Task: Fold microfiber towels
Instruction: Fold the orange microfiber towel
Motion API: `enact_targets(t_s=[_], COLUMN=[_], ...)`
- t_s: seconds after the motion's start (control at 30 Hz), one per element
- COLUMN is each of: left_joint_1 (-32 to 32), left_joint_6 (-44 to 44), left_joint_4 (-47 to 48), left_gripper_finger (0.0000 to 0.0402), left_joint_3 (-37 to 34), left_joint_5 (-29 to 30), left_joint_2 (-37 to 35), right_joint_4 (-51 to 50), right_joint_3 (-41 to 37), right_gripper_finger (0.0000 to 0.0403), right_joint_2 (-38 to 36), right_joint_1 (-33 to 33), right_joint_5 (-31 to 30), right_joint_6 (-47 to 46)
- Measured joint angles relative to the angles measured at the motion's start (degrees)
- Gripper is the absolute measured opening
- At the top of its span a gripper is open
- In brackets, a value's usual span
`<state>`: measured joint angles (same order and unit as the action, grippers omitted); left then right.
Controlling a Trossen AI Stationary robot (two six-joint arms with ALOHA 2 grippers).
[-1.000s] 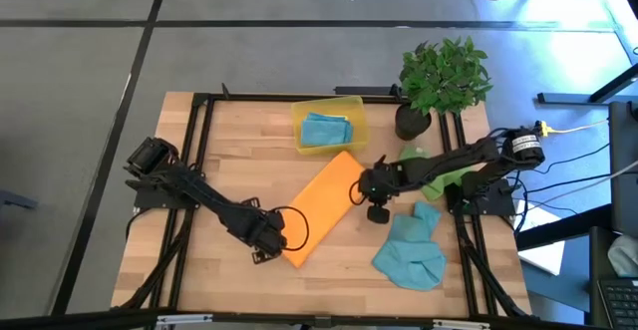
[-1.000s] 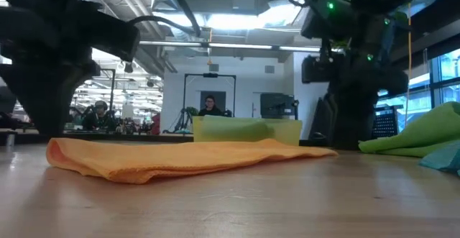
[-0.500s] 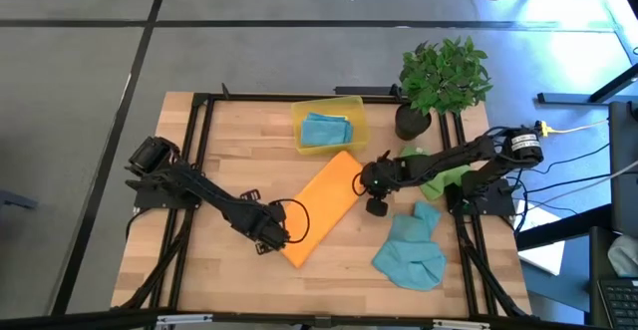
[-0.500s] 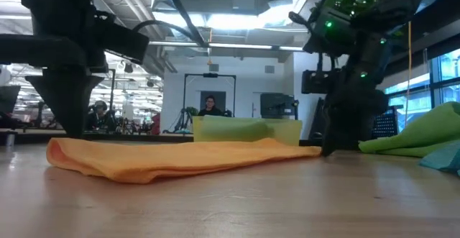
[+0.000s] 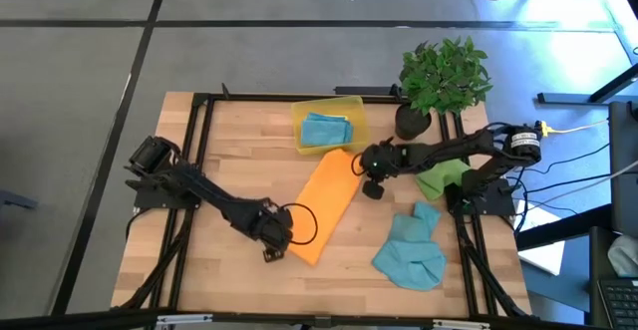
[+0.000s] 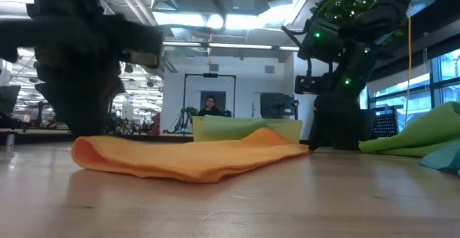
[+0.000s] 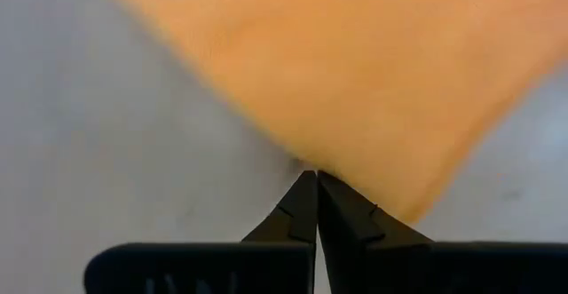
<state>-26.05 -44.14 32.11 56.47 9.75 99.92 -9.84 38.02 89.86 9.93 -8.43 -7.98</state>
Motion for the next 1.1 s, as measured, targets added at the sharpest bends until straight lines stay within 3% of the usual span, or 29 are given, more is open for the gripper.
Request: enact_targets(t_s=[0.53, 0.9, 1.1], left_joint_1=[-2.4, -4.4, -4.3], left_joint_6=[7.3, 10.1, 16.3], left_joint_4=[-5.8, 11.3, 10.7], left_gripper_finger=[0.0004, 0.0004, 0.0017], left_joint_3=[3.4, 10.0, 13.4], left_joint_5=[-4.4, 4.3, 4.2], left_joint_2=[-0.3, -0.3, -0.3], right_joint_4=[-1.8, -5.2, -3.2], right_joint_3=[0.0, 0.0, 0.0], right_gripper_finger=[0.0021, 0.0021, 0.0021], right_joint_2=[0.0, -5.0, -9.5], right_joint_1=[0.4, -6.6, -10.9], right_joint_5=[1.0, 1.0, 0.7], right_joint_6=[3.2, 0.8, 0.9])
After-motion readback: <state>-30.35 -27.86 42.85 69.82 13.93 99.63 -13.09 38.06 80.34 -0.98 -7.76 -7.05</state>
